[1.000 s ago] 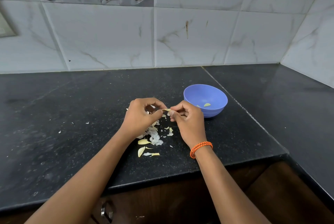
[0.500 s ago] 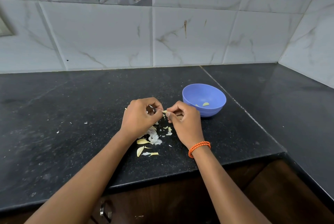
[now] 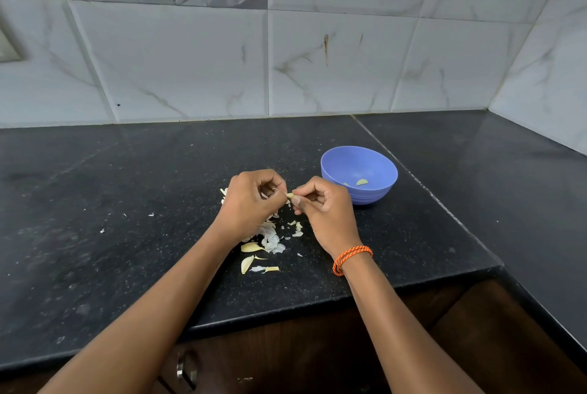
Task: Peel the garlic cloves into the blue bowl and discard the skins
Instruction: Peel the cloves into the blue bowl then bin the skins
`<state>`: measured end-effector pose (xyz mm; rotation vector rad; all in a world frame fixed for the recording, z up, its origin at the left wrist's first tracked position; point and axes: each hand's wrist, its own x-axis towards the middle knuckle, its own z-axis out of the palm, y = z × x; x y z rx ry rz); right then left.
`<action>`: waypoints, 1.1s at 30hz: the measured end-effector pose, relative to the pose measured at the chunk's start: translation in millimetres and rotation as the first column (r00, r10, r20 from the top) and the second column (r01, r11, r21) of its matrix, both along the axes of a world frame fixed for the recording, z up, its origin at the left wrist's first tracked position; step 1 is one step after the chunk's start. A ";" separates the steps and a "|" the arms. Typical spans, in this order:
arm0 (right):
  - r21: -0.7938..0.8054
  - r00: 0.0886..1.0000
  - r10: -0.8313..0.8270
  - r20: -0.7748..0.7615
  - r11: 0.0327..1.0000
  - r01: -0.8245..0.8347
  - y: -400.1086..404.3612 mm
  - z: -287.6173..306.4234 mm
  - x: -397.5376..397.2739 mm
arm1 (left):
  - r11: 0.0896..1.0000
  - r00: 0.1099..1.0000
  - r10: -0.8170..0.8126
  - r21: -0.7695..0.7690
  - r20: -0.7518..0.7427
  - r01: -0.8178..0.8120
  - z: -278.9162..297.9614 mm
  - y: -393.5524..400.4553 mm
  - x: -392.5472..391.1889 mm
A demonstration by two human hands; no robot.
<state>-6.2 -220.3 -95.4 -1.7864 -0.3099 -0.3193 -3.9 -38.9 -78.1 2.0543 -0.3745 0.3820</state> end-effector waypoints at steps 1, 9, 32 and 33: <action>0.006 1.000 0.005 -0.003 1.000 -0.005 0.0 0.1 0.1 | 1.000 1.000 0.000 0.006 0.003 0.000 0.5 0.1 -0.2; 0.003 1.000 0.010 -0.006 1.000 -0.010 -1.1 -0.2 1.5 | 1.000 1.000 0.006 0.008 0.004 -0.006 2.6 -1.3 -1.3; 0.062 1.000 0.018 0.000 0.998 -0.018 -1.9 0.6 -3.7 | 0.993 0.994 0.112 0.019 0.015 -0.112 2.5 11.0 7.1; 0.073 1.000 0.019 0.005 0.997 -0.019 -2.0 0.7 -4.5 | 0.991 0.991 0.133 -0.005 0.008 -0.133 2.0 15.4 8.6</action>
